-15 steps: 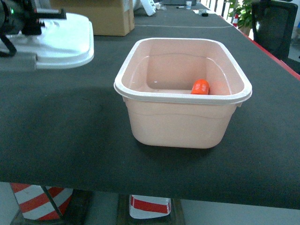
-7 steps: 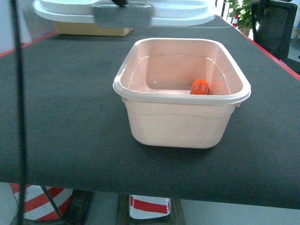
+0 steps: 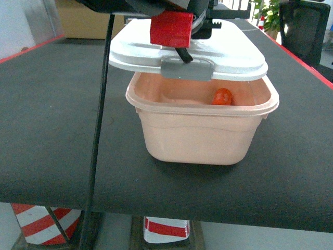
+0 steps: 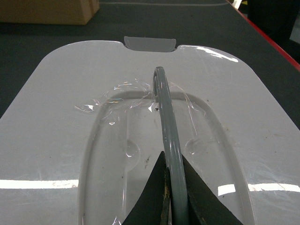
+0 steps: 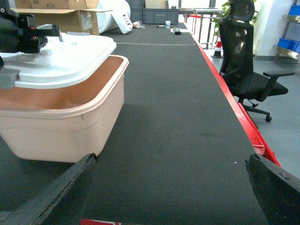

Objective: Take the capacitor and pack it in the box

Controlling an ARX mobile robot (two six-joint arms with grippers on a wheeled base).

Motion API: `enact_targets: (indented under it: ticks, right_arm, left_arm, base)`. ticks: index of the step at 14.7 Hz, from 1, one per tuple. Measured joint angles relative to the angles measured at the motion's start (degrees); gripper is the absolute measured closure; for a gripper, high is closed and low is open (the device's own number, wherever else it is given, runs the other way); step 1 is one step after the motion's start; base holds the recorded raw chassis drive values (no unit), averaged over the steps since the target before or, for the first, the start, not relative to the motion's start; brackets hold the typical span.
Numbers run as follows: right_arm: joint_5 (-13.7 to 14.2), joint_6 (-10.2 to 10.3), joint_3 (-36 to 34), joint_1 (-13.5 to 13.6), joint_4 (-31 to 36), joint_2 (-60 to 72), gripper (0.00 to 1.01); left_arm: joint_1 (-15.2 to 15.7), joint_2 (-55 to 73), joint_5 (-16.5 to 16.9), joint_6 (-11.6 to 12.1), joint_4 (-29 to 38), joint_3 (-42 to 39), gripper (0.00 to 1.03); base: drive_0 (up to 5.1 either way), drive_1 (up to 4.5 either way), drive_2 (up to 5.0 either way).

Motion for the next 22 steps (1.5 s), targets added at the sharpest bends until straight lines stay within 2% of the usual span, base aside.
enact_targets:
  ticks: [10, 12, 14, 15, 20, 21, 22]
  right_arm:
    - [0.0, 0.0, 0.0, 0.0, 0.0, 0.0, 0.03]
    - [0.0, 0.0, 0.0, 0.0, 0.0, 0.0, 0.03]
    - [0.0, 0.0, 0.0, 0.0, 0.0, 0.0, 0.03]
    - [0.0, 0.0, 0.0, 0.0, 0.0, 0.0, 0.03]
    - [0.0, 0.0, 0.0, 0.0, 0.0, 0.0, 0.03]
    - [0.0, 0.0, 0.0, 0.0, 0.0, 0.0, 0.03]
    - [0.0, 0.0, 0.0, 0.0, 0.0, 0.0, 0.03]
  left_arm:
    - [-1.5, 6.2, 1.4, -0.6, -0.5, 2.9, 1.01]
    - [-1.5, 6.2, 2.1, -1.7, 0.0, 2.7, 1.01]
    - [-1.7, 5.9, 1.4, -1.6, 2.7, 0.4, 0.79]
    - [-1.9, 5.7, 0.4, -1.6, 2.7, 0.3, 0.68]
    - [-1.9, 5.6, 0.2, -1.6, 2.6, 0.3, 0.1]
    - [-1.9, 5.6, 0.3, -1.4, 2.9, 0.3, 0.03]
    - [-1.8, 5.6, 2.5, -0.7, 12.4, -2.4, 0.06]
  base:
    - [0.0, 0.0, 0.0]
    - [0.0, 0.0, 0.0]
    - [0.0, 0.0, 0.0]
    - [0.0, 0.0, 0.0]
    - [0.0, 0.0, 0.0]
    - [0.0, 0.0, 0.0]
    - [0.0, 0.0, 0.0]
